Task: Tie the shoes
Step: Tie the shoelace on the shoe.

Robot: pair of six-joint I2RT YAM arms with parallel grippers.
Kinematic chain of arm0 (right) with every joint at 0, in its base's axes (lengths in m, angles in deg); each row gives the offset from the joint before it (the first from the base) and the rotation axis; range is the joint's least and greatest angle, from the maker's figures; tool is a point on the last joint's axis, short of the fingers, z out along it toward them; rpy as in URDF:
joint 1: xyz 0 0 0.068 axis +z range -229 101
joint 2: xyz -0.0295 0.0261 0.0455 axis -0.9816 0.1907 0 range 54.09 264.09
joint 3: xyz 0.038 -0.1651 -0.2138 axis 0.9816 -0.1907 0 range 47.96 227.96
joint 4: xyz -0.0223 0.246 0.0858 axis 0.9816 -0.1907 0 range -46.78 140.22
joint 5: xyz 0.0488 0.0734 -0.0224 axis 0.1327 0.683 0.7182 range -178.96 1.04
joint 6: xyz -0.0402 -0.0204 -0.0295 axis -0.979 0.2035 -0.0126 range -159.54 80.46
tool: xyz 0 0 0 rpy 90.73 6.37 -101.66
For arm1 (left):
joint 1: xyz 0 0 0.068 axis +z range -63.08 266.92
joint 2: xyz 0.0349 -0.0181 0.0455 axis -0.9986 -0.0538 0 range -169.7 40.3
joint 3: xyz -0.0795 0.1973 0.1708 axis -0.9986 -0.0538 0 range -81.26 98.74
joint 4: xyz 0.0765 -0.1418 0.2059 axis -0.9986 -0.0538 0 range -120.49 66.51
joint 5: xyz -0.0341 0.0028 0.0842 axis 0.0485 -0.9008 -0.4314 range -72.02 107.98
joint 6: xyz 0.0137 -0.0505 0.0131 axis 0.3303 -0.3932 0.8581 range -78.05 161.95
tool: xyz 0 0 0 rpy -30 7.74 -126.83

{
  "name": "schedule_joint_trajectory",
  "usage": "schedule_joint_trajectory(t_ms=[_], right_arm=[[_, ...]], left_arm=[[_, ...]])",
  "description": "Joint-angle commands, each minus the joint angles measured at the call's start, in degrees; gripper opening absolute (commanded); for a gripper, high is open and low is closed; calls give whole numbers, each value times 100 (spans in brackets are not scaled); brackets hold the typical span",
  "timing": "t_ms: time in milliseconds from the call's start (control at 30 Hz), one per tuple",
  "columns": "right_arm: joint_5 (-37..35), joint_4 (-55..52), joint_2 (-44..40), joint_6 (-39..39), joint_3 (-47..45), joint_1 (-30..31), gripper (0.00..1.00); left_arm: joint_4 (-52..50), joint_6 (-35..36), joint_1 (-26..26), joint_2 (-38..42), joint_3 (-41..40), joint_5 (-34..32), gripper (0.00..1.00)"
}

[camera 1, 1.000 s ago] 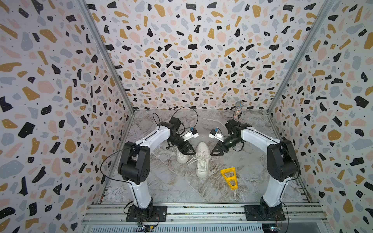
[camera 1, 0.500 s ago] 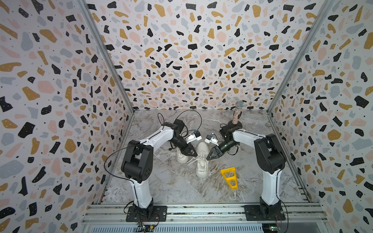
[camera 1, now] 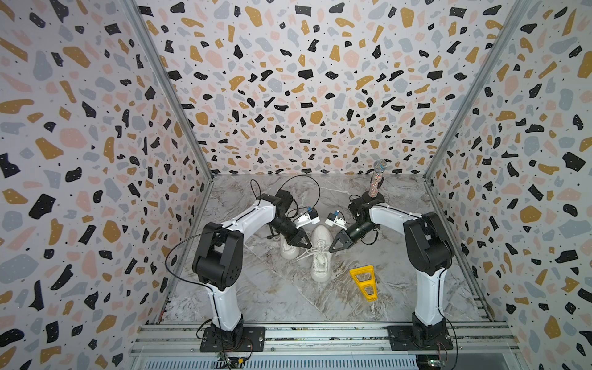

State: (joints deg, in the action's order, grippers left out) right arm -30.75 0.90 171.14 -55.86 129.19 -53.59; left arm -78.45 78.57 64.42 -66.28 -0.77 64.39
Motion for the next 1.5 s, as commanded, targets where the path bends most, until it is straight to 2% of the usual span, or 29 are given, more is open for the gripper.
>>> schedule_joint_trajectory(t_ms=[0,400,1067,1233,1400,1467], right_arm=[[-321,-93,-109,255,102,35,0],[-1072,271,-446,559,-270,114,0],[-2442,368,-752,595,-529,115,0],[-2413,387,-773,588,-530,118,0],[-1684,485,-825,447,-429,117,0],[-1552,485,-825,396,-355,116,0]], left_arm=[[-125,-33,25,35,-98,-348,0],[-40,-294,46,212,-265,-1144,0],[46,-391,52,219,-501,-2213,0],[69,-479,52,199,-499,-2069,0],[58,-658,50,261,-405,-1358,0],[74,-726,56,300,-352,-1249,8]])
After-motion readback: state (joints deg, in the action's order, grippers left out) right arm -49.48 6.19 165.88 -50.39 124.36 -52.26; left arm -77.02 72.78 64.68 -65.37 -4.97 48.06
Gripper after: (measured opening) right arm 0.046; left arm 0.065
